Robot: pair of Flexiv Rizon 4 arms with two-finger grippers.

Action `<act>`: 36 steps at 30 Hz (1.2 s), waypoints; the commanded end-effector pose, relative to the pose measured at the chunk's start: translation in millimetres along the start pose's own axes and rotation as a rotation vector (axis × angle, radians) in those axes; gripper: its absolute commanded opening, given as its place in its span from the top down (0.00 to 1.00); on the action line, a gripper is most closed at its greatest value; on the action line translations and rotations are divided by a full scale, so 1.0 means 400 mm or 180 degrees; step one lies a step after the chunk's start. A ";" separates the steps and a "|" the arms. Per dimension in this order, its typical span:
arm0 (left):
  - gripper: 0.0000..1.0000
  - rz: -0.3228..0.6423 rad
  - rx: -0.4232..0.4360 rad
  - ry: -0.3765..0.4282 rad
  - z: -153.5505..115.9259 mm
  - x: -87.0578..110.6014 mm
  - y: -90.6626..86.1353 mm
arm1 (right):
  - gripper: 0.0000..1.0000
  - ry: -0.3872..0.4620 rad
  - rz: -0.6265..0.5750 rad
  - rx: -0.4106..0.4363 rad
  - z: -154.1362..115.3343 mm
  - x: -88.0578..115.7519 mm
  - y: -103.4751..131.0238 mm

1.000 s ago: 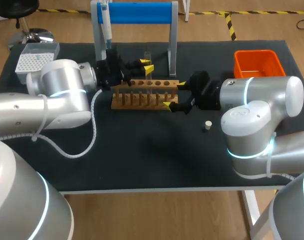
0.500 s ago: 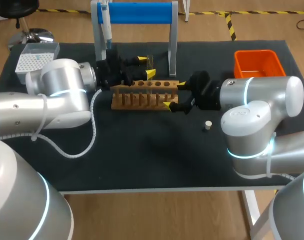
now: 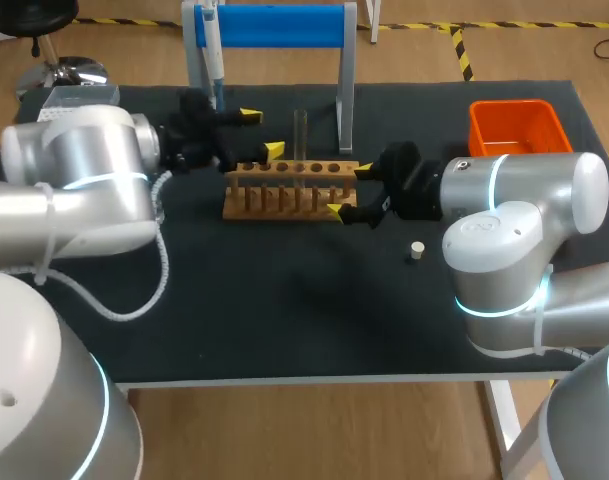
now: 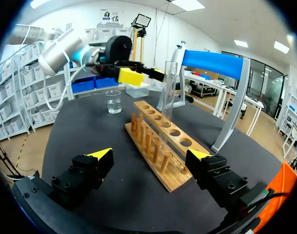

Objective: Invert the test tube, pick up the pipette, mount the tip to pipette, aspirate from beaker and dispense into the tube, eject the tip, return the pipette, and cap with the stopper.

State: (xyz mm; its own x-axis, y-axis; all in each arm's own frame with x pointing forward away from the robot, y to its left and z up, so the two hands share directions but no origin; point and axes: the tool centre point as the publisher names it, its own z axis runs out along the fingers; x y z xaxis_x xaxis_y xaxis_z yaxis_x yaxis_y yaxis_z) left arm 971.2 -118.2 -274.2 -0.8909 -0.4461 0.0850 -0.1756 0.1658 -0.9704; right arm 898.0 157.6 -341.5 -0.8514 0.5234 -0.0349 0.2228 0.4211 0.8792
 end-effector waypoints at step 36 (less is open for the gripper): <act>0.00 -0.0500 -0.0770 -0.1418 -0.526 -0.108 0.076 | 0.00 0.0006 0.0000 -0.0011 -0.002 -0.001 -0.003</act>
State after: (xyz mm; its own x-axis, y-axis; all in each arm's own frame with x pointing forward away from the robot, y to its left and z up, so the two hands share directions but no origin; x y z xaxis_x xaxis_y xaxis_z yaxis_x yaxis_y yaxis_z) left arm 946.3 48.5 -273.9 -0.6698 -0.7346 0.1083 -0.4161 0.2506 -0.8741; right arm 898.0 157.7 -341.4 -0.8513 0.5236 -0.0351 0.2228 0.4211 0.8793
